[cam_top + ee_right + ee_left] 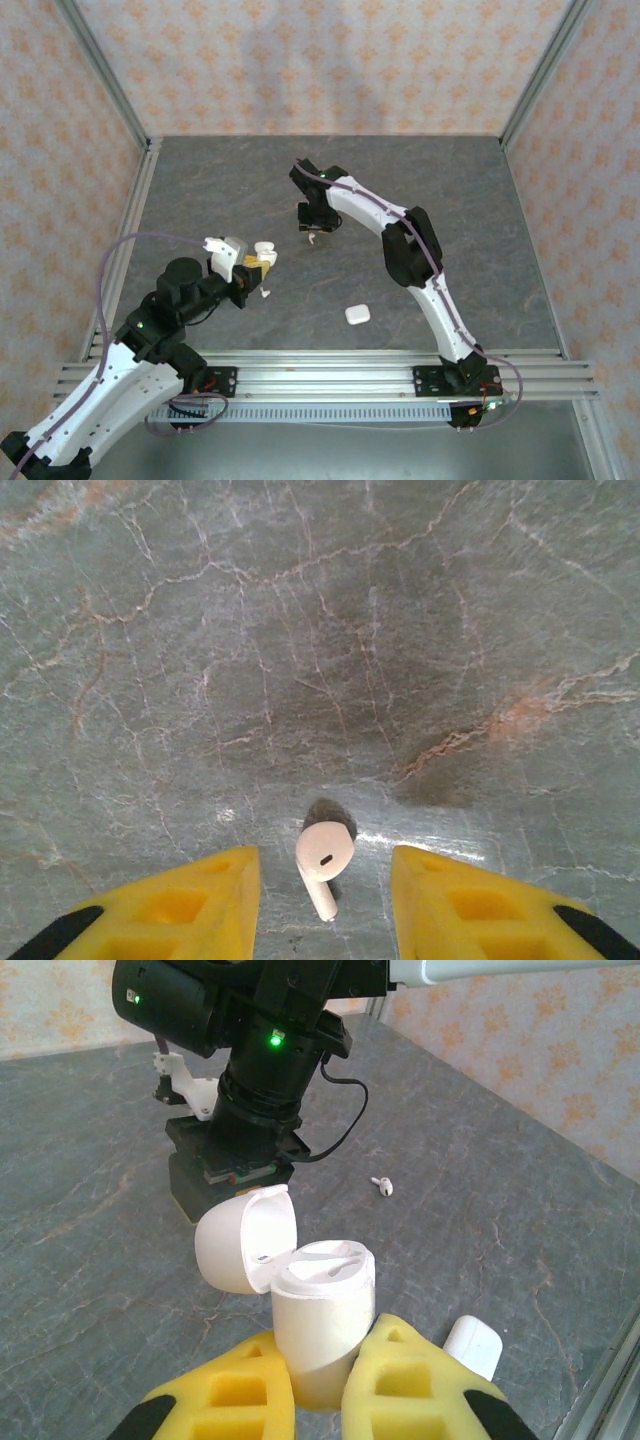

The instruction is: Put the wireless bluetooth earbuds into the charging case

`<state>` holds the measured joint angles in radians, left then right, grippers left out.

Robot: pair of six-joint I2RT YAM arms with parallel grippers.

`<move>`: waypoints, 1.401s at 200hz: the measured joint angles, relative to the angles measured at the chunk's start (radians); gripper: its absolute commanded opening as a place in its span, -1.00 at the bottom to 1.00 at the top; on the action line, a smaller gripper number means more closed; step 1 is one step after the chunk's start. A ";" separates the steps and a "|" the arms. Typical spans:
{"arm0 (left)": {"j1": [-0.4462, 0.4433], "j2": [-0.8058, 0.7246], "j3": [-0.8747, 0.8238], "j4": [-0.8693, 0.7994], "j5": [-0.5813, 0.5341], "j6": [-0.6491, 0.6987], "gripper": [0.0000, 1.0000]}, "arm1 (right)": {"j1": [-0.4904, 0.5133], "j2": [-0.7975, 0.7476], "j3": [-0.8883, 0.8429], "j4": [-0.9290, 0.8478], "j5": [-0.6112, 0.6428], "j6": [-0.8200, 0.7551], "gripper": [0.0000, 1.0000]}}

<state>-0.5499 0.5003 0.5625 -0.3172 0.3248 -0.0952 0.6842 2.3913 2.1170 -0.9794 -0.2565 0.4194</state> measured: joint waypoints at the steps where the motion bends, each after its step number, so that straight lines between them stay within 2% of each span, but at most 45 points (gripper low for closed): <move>1: 0.000 0.000 0.000 0.000 0.000 0.000 -1.00 | 0.000 0.001 0.000 -0.001 0.000 0.000 -0.25; 114: 0.000 0.000 0.000 0.000 0.000 0.000 -1.00 | 0.021 0.055 0.038 -0.031 0.006 0.003 -0.32; 174: 0.000 0.000 0.000 0.000 0.000 0.000 -1.00 | 0.021 0.095 0.110 -0.095 0.026 -0.002 -0.48; 241: 0.000 0.000 0.000 0.000 0.000 0.000 -1.00 | 0.022 0.131 0.175 -0.145 0.031 -0.006 -0.43; 280: 0.000 0.000 0.000 0.000 0.000 0.000 -1.00 | 0.021 0.142 0.196 -0.165 0.034 -0.016 -0.52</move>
<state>-0.5499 0.5003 0.5625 -0.3172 0.3252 -0.0956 0.7052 2.5336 2.3131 -1.1442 -0.2230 0.4030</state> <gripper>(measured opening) 0.121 0.257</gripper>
